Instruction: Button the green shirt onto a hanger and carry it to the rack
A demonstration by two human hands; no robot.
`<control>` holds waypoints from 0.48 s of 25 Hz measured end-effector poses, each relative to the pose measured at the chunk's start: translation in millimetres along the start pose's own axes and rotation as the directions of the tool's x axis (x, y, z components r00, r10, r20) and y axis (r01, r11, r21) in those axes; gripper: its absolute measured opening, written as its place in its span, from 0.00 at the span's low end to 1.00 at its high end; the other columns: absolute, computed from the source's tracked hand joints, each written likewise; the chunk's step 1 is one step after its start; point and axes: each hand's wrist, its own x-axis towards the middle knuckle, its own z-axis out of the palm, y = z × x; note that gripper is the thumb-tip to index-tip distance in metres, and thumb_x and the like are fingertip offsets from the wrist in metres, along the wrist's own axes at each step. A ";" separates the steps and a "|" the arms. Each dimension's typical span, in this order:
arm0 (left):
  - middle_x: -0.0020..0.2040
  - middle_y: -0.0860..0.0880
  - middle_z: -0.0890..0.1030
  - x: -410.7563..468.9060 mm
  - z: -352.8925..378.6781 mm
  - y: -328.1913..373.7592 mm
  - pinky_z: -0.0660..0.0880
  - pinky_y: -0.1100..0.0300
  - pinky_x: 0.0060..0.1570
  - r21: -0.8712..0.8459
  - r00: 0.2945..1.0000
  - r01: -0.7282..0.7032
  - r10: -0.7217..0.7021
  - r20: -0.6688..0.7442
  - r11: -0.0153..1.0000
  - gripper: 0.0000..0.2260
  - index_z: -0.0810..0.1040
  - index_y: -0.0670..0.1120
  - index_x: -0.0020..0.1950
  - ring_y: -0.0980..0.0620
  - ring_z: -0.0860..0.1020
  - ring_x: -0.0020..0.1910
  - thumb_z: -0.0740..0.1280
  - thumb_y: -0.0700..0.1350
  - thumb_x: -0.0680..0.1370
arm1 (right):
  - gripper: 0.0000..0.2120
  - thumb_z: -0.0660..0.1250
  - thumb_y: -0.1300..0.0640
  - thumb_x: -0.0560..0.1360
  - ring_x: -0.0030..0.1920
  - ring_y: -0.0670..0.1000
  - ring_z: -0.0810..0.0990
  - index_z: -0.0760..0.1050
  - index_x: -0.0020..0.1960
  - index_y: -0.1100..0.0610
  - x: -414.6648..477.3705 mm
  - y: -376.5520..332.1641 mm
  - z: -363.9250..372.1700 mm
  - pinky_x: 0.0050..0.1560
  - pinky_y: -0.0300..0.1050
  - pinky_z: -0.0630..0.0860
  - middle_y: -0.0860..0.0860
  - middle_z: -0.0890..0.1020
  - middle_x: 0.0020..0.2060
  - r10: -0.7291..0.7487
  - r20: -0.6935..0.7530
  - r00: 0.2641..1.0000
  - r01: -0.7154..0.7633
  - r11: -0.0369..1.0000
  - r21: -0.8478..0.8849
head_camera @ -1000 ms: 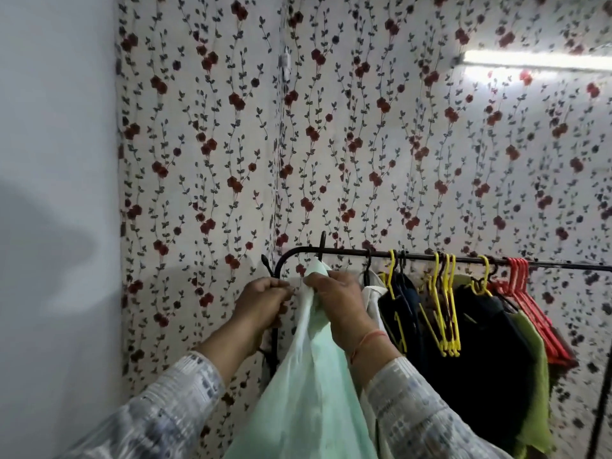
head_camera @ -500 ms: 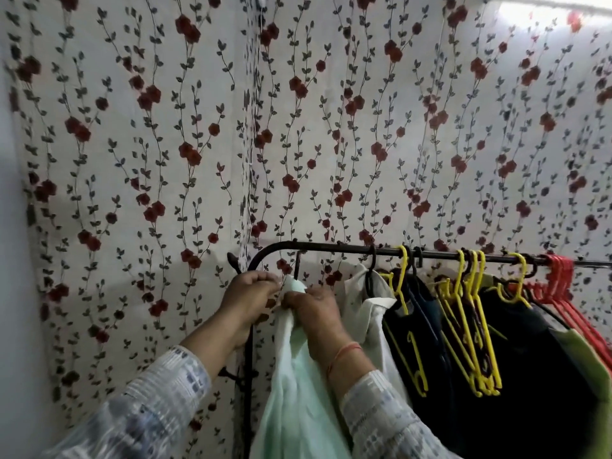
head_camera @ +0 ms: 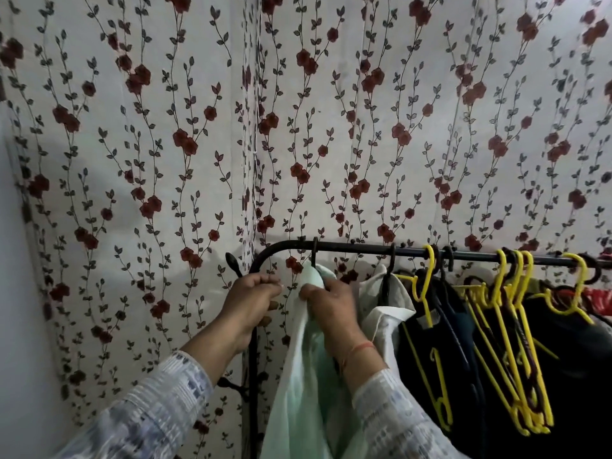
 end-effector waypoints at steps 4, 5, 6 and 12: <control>0.58 0.46 0.87 -4.2 -3.3 -9.6 0.83 0.45 0.56 0.015 1.000 0.029 -0.029 0.006 0.999 0.05 0.84 0.50 0.57 0.44 0.85 0.56 0.72 0.45 0.82 | 0.06 0.73 0.60 0.79 0.53 0.65 0.88 0.81 0.53 0.51 14.3 6.1 -3.4 0.57 0.63 0.86 0.57 0.87 0.49 -0.011 0.020 1.000 0.011 1.000 -0.008; 0.58 0.46 0.87 -7.1 -5.4 -12.4 0.82 0.48 0.51 0.009 0.999 0.031 -0.031 0.009 0.999 0.05 0.84 0.49 0.57 0.45 0.85 0.53 0.72 0.44 0.82 | 0.06 0.74 0.58 0.79 0.53 0.63 0.88 0.81 0.53 0.49 17.6 7.9 -5.0 0.59 0.63 0.85 0.55 0.87 0.50 -0.015 0.017 1.000 0.016 0.999 -0.035; 0.57 0.46 0.87 -11.6 -7.6 -12.3 0.81 0.50 0.48 0.004 0.999 0.032 -0.032 0.007 0.999 0.05 0.84 0.49 0.56 0.46 0.84 0.51 0.72 0.44 0.82 | 0.06 0.74 0.55 0.78 0.53 0.60 0.87 0.82 0.55 0.48 17.9 7.3 -7.0 0.61 0.62 0.85 0.53 0.87 0.51 -0.026 -0.001 1.000 0.026 0.997 -0.069; 0.55 0.47 0.85 -41.5 -27.4 5.0 0.79 0.51 0.47 -0.009 0.999 -0.032 0.032 0.027 0.999 0.05 0.83 0.50 0.57 0.49 0.82 0.51 0.71 0.43 0.82 | 0.23 0.74 0.40 0.73 0.58 0.55 0.84 0.82 0.65 0.48 -13.9 -5.7 -17.5 0.66 0.61 0.81 0.51 0.85 0.58 -0.150 -0.053 0.987 0.127 0.943 -0.309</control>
